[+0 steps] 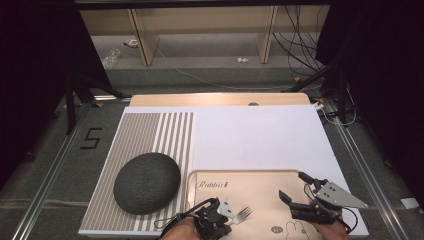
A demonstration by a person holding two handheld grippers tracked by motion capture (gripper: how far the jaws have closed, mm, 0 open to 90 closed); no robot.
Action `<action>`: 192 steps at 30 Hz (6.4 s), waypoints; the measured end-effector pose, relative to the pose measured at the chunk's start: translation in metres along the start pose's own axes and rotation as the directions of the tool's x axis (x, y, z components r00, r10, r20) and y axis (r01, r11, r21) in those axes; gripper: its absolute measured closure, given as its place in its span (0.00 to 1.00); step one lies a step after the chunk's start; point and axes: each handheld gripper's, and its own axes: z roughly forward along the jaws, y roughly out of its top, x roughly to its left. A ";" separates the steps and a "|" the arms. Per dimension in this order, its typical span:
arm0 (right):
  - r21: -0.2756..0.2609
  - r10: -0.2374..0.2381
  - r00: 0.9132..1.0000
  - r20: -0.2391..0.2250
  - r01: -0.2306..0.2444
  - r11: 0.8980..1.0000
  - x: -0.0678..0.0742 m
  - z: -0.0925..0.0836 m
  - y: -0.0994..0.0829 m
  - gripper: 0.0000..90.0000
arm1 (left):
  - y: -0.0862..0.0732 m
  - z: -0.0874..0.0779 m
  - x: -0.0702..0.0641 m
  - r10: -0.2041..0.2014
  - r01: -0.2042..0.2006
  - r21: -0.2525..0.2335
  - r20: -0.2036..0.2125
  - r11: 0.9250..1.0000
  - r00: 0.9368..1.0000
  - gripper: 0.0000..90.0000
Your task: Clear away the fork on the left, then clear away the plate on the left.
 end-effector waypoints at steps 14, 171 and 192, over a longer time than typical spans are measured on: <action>-0.001 0.006 1.000 0.004 -0.006 1.000 0.000 -0.001 0.000 0.15 | -0.007 -0.008 0.020 -0.057 0.056 -0.017 -0.067 0.998 0.996 0.99; -0.007 0.009 1.000 0.010 -0.009 1.000 -0.001 -0.005 -0.002 0.15 | -0.135 -0.137 0.100 -0.702 0.495 -0.598 -0.167 0.631 0.693 0.18; -0.004 -0.007 1.000 0.018 0.007 1.000 0.001 -0.007 -0.001 0.15 | -0.163 -0.146 0.108 -0.802 0.575 -0.643 -0.106 0.506 0.587 0.18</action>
